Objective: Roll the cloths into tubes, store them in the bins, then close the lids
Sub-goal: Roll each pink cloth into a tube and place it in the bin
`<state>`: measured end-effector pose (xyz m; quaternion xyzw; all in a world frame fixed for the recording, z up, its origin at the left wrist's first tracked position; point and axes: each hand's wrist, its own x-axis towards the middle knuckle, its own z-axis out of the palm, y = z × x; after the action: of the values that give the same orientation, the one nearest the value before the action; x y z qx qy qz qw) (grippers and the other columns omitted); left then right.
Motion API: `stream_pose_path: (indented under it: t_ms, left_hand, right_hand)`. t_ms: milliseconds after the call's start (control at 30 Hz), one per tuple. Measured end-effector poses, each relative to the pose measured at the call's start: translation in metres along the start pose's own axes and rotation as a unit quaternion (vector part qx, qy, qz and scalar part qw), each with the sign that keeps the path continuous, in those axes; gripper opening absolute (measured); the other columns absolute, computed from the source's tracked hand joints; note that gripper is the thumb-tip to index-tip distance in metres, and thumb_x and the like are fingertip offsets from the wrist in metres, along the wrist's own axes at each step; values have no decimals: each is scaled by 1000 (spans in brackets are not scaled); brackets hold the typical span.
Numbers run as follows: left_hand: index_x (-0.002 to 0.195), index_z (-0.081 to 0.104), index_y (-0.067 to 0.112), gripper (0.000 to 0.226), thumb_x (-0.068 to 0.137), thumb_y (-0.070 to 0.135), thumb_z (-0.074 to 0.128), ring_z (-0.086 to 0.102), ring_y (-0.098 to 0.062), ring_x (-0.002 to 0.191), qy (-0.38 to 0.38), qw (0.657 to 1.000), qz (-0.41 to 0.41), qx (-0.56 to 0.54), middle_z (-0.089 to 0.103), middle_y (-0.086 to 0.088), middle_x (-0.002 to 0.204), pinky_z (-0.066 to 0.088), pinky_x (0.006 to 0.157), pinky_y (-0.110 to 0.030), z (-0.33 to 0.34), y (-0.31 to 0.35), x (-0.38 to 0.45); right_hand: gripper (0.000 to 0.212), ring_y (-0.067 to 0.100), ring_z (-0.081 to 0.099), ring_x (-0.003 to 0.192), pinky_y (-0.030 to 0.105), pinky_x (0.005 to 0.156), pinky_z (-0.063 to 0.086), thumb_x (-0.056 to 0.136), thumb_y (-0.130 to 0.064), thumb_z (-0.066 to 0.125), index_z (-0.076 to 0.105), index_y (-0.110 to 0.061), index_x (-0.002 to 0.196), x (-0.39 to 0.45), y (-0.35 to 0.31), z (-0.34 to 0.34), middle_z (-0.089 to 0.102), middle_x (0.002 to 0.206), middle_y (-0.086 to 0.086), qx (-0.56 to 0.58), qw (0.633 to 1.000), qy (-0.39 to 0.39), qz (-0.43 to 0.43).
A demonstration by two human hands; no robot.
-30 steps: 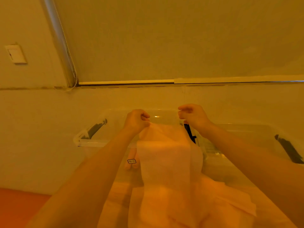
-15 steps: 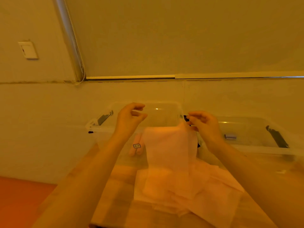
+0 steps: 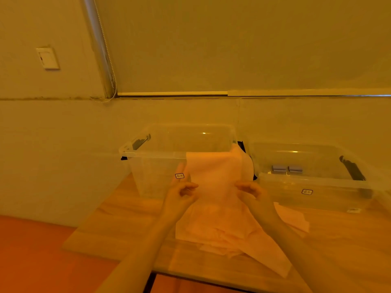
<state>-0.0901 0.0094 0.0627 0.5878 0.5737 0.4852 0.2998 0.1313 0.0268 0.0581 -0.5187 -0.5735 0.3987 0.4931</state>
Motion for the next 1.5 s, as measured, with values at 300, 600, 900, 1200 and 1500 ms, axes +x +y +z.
stream_pose_path:
  t_ms: [300,600,900,1200,1500]
  left_hand:
    - [99,66,25,31,77,4,75,58,-4,90,59,994,32,-82,61,5,108,50,76,-14,13,6,19]
    - [91,68,26,25,78,6,76,62,-10,84,21,996,35,-75,65,7,96,51,70,-12,17,11,27]
    - [94,66,29,26,80,9,74,59,-11,88,48,996,24,-65,59,2,111,53,72,-15,12,-3,11]
    - [99,71,25,29,76,8,77,42,3,117,-25,995,-12,-100,43,25,125,40,98,-28,10,-10,-5]
    - [105,69,10,28,79,-3,70,55,-15,114,-96,982,-36,-157,57,19,110,48,100,-36,2,9,-19]
  right_hand:
    - [23,2,52,93,12,70,39,87,-8,67,61,-26,100,5,5,12,57,110,-6,24,998,63,-14]
    - [31,16,55,100,24,78,44,77,-6,77,59,-26,93,9,1,16,59,110,0,50,995,86,-3]
    - [33,0,54,85,16,66,43,80,1,71,57,-15,105,-2,2,12,58,96,-12,109,991,59,51]
    - [17,10,62,87,17,69,47,84,2,66,65,-15,82,-20,2,6,67,91,-3,98,994,21,32]
    - [21,9,60,95,21,72,48,89,-1,60,71,-19,90,-37,-6,-2,67,100,-7,146,986,2,77]
